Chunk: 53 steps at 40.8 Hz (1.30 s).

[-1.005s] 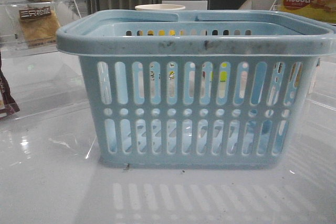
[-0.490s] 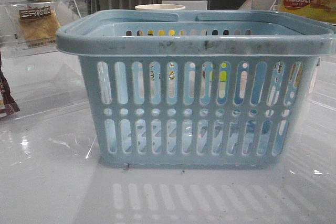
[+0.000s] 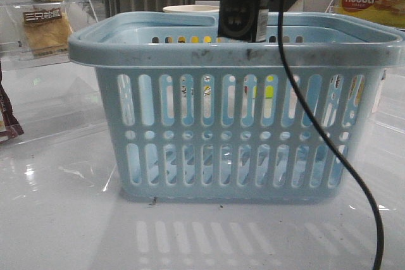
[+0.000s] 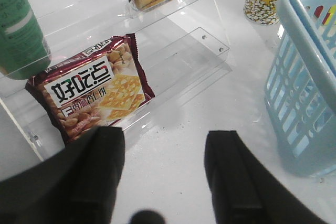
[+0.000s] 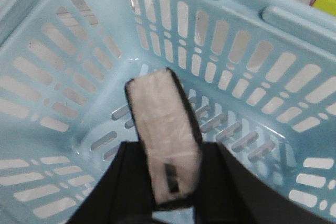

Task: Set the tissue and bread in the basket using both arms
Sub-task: 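Carry the tissue pack over the basket and release it inside, then reach the left gripper to the wrapped bread on the acrylic stand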

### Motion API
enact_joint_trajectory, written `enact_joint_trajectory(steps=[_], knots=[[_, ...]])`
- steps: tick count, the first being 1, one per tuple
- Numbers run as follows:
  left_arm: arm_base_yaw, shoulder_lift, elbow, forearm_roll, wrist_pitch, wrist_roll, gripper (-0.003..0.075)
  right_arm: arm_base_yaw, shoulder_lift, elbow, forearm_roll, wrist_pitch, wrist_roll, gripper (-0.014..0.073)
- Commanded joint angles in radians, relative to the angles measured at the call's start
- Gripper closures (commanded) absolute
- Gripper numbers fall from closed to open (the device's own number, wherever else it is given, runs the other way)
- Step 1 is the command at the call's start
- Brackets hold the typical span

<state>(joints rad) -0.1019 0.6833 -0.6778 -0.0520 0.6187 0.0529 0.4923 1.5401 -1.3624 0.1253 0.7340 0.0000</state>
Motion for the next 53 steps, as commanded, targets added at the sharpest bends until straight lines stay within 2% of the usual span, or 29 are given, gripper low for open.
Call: enact_joint_trajectory(steps=[1,3,8,11,24,34,44,47,53], knots=[[-0.003,0.005,-0.027,-0.006,-0.080,-0.002,0.0297,-0.001,0.003,-0.025,0.010,-0.085,-0.013,0.0338],[-0.003,0.005,-0.027,-0.006,-0.080,-0.002,0.0297,-0.001,0.018,-0.025,0.010,-0.092,-0.013,0.0288],[-0.003,0.005,-0.027,-0.006,-0.080,-0.002,0.0297,-0.001,0.048,-0.026,0.008,-0.106,-0.013,0.0099],[-0.003,0.005,-0.027,-0.006,-0.080,-0.002,0.0297,-0.001,0.049,-0.028,0.002,-0.112,-0.013,0.0054],[-0.003,0.005,-0.027,-0.006,-0.080,-0.002,0.0297,-0.001,-0.101,0.016,-0.060,-0.092,-0.017,0.0053],[-0.003,0.007,-0.026,-0.006,-0.080,-0.002,0.0297,-0.001,-0.346,0.229,-0.077,-0.144,-0.084,0.0053],[-0.003,0.008,-0.026,-0.006,-0.111,-0.002,0.0295,-0.001,-0.574,0.430,-0.111,-0.148,-0.084,0.0053],[-0.003,0.029,-0.031,-0.002,-0.119,-0.002,0.0274,-0.001,-0.629,0.473,-0.111,-0.148,-0.084,0.0053],[-0.003,0.124,-0.085,-0.002,-0.124,-0.002,0.0179,-0.002,-0.679,0.507,-0.111,-0.144,-0.084,0.0053]])
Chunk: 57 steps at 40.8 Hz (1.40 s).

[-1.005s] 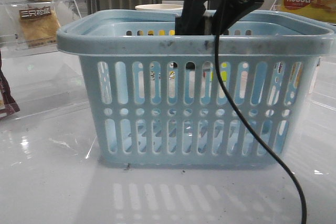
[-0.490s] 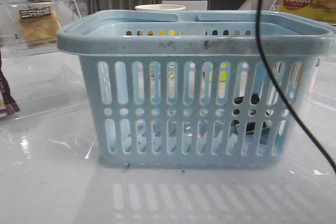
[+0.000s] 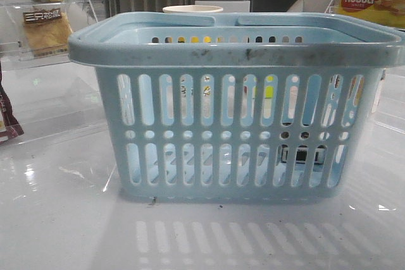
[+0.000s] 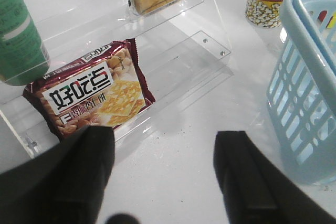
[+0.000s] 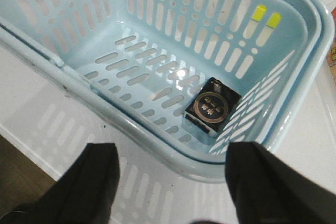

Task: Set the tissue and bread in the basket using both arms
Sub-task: 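Reach the left gripper to the wrapped bread on the acrylic stand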

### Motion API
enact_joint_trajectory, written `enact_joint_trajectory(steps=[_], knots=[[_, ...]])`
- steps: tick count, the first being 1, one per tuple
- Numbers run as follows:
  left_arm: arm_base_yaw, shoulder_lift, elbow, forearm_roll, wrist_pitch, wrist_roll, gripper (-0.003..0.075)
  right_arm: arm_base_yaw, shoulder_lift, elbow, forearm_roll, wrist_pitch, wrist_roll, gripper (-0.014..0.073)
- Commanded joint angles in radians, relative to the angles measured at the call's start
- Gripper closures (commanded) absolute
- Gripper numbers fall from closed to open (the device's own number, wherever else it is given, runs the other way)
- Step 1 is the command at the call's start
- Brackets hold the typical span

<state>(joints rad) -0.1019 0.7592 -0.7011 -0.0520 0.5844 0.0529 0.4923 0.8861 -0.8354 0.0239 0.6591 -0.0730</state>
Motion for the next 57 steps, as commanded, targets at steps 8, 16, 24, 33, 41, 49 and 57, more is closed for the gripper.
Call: enact_joint_trajectory(steps=[8,16,24,33,41,49,57], knots=[[-0.003,0.250,-0.203,-0.002,-0.109,-0.002,0.0178,-0.002,-0.020,-0.019,-0.010,-0.067,-0.011,0.0053],[-0.003,0.484,-0.375,-0.002,-0.131,-0.002,0.0178,-0.002,-0.020,-0.019,-0.010,-0.067,-0.011,0.0053],[0.000,0.708,-0.590,-0.002,-0.106,-0.002,0.0178,-0.002,-0.020,-0.019,-0.010,-0.067,-0.011,0.0053],[0.086,0.934,-0.864,-0.192,0.023,-0.011,0.0178,-0.002,-0.020,-0.019,-0.010,-0.067,-0.011,0.0053],[0.159,1.059,-0.999,-0.303,0.058,-0.011,0.0178,-0.002,-0.020,-0.019,-0.010,-0.067,-0.011,0.0053],[0.159,1.134,-1.049,-0.428,0.009,-0.011,0.0178,-0.002,-0.020,-0.019,-0.010,-0.067,-0.011,0.0053],[0.159,1.170,-1.049,-0.507,-0.024,-0.011,0.0178,-0.002,-0.020,-0.019,-0.010,-0.067,-0.011,0.0053]])
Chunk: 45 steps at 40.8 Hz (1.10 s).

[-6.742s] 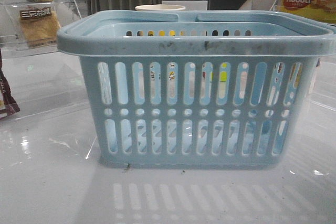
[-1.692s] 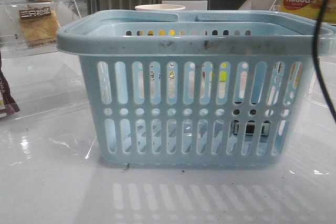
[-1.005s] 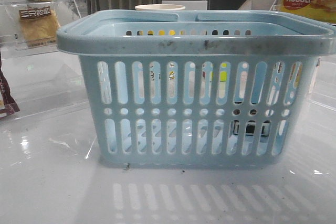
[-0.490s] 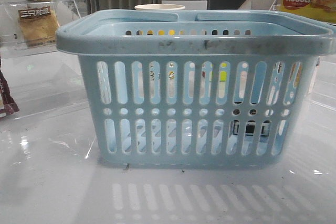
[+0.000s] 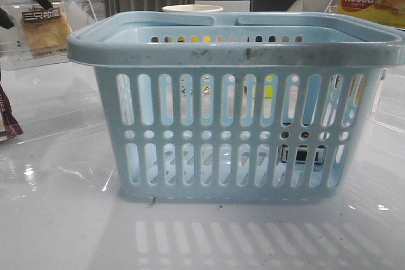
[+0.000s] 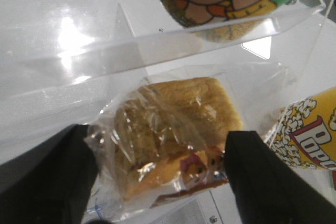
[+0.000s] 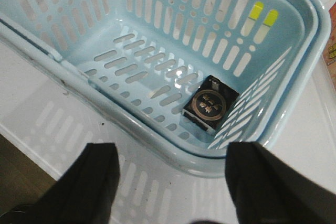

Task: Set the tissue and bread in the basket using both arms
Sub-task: 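Reach the left gripper to the wrapped bread on the acrylic stand, then grasp the wrapped bread with the left gripper and lift it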

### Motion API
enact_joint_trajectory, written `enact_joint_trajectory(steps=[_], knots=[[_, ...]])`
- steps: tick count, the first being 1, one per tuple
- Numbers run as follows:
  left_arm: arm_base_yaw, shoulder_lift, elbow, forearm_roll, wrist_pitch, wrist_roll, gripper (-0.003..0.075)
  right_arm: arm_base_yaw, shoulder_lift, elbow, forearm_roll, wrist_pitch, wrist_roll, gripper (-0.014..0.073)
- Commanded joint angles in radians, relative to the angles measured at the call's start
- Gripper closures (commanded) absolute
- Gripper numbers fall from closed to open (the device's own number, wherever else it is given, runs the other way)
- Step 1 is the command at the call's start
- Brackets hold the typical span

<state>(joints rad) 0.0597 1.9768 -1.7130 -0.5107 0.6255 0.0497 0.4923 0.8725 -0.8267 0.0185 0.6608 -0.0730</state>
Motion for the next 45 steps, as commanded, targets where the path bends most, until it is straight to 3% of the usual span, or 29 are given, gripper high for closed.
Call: enact_joint_trajectory(steps=[1,6,17,28,45], knots=[[-0.002,-0.047,-0.038,-0.048,-0.065,-0.006,0.0178,-0.002,-0.007,-0.027,-0.004,-0.069,-0.011,0.0053],[-0.002,-0.042,-0.038,-0.048,-0.061,0.002,0.0216,-0.002,-0.007,-0.027,-0.004,-0.069,-0.011,0.0053],[-0.002,-0.042,-0.038,-0.048,-0.021,0.002,0.0459,-0.002,-0.007,-0.027,-0.004,-0.069,-0.011,0.0053],[-0.005,-0.084,-0.065,-0.048,0.065,0.055,0.0616,-0.002,-0.007,-0.027,-0.004,-0.069,-0.011,0.0053],[-0.034,-0.335,-0.072,-0.052,0.180,0.242,0.0628,-0.002,-0.007,-0.027,-0.004,-0.069,-0.011,0.0053]])
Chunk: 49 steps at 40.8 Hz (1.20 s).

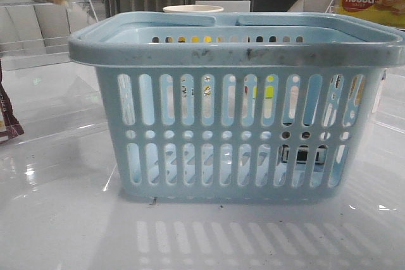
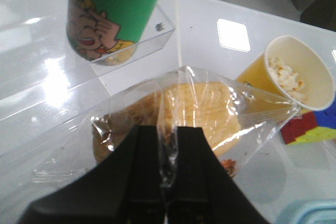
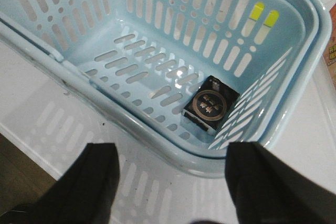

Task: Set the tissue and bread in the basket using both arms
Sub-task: 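Grasp the wrapped bread with the left gripper and lift it, then move the bread over the basket and open the left gripper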

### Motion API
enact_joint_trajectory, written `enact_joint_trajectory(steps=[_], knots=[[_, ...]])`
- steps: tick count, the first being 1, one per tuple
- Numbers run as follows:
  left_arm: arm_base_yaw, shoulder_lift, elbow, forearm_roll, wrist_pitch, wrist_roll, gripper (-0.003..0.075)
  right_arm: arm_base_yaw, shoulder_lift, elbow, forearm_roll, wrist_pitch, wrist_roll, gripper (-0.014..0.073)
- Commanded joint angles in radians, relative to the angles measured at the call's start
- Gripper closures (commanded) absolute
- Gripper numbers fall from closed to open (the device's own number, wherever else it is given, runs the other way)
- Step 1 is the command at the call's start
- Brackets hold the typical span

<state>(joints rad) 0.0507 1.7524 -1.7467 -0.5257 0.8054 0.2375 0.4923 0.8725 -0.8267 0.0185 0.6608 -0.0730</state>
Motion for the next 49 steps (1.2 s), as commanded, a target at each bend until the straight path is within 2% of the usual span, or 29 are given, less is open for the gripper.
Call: enact_joint_trajectory(steps=[1,6,11,23,28,34,36,38,44,46,49], knots=[[-0.037,-0.125,-0.034,-0.037,0.014,0.069,0.0628,-0.002,-0.007,-0.027,-0.004,-0.069,-0.011,0.0053],[-0.111,-0.206,0.018,-0.037,0.024,0.120,0.0628,-0.002,-0.007,-0.027,-0.004,-0.069,-0.011,0.0053],[-0.235,-0.262,0.095,-0.037,0.001,0.175,0.0628,-0.002,-0.007,-0.027,-0.004,-0.069,-0.011,0.0053],[-0.517,-0.228,0.207,-0.037,-0.029,0.283,0.0628,-0.002,-0.007,-0.027,-0.004,-0.069,-0.011,0.0053],[-0.576,-0.172,0.224,-0.026,-0.055,0.285,0.0628,-0.002,-0.007,-0.027,-0.004,-0.069,-0.011,0.0053],[-0.590,-0.104,0.224,-0.024,-0.072,0.285,0.0622,-0.002,-0.007,-0.027,-0.004,-0.069,-0.011,0.0053],[-0.590,-0.090,0.224,-0.024,-0.082,0.285,0.0592,-0.002,-0.007,-0.027,-0.004,-0.069,-0.011,0.0053],[-0.590,-0.078,0.224,-0.024,-0.087,0.285,0.0531,-0.002,-0.007,-0.027,-0.004,-0.069,-0.011,0.0053],[-0.590,-0.079,0.222,-0.024,-0.107,0.285,0.0283,-0.002,-0.007,-0.027,-0.004,-0.069,-0.011,0.0053],[-0.590,-0.091,0.220,-0.021,-0.112,0.285,0.0243,-0.002,-0.007,-0.027,-0.004,-0.069,-0.011,0.0053],[-0.588,-0.118,0.215,0.000,-0.112,0.285,0.0243,-0.002,-0.007,-0.027,-0.004,-0.069,-0.011,0.0053]])
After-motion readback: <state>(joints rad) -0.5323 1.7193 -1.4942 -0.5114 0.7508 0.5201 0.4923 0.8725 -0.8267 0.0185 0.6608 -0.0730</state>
